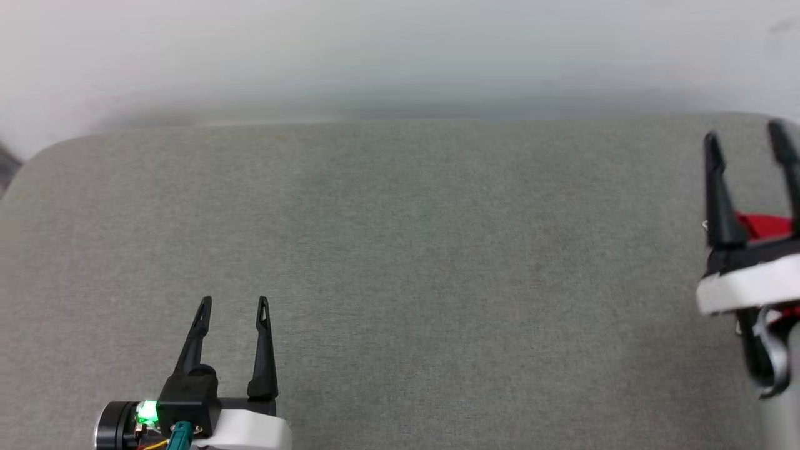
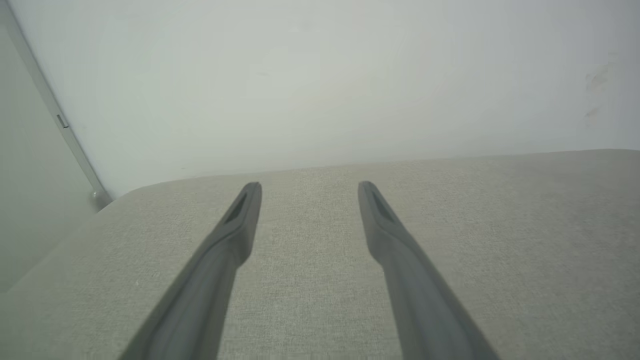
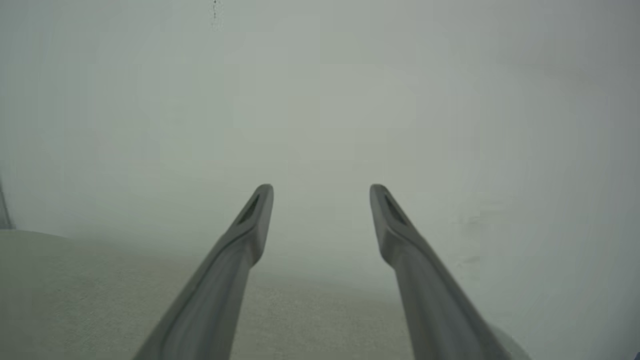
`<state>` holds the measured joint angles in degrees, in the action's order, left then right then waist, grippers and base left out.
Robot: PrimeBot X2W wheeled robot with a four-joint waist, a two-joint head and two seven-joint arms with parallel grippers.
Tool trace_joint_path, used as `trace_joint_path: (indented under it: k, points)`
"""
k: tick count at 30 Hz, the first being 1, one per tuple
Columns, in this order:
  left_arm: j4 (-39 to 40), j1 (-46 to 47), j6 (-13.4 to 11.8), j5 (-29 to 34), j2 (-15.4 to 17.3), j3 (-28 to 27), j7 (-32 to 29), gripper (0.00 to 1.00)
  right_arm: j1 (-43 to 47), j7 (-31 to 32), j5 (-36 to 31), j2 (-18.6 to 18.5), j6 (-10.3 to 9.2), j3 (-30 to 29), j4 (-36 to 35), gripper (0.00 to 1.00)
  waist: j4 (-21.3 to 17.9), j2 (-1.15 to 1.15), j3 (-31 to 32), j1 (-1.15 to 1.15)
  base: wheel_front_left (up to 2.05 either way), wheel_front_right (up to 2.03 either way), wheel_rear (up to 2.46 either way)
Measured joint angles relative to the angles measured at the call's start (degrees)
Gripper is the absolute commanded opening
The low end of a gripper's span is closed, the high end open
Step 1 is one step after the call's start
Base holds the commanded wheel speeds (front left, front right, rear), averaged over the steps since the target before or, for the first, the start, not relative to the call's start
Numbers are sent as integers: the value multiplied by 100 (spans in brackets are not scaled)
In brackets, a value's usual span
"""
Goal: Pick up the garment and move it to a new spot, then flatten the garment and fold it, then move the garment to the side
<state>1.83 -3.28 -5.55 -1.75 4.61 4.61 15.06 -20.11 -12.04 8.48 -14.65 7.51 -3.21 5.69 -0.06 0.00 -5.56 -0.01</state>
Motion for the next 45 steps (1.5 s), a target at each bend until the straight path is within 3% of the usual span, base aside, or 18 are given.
trace_joint_path:
  k: [6, 14, 37, 38, 45]
  points:
    - [-130, -77, 54, 0, -23, 33, 0, 100, 928, -165, -41, 611, 0, -59, -70, 100, 211, 0, 257, 0, 0, 0, 0]
    - [-187, -213, 135, -41, -48, 0, 1, 100, 1946, -258, -90, 1020, -1, -212, -68, 100, 307, 0, 507, 0, 0, 0, 0]
    - [-330, -350, 415, -148, -130, -120, 0, 100, 2836, -300, 7, 1165, -1, -300, -592, 100, 156, 0, 656, 1, 0, 0, 0]
    - [-341, -352, 438, -170, -133, -123, 0, 0, 2837, -300, 7, 1165, -1, -297, -579, 0, 154, 0, 657, 1, 0, 0, 0]
    - [-608, -442, 457, -457, -151, -121, -88, 0, 2837, -220, 266, 1169, -1, -272, -305, 0, 149, 0, 654, 1, 0, 0, 0]
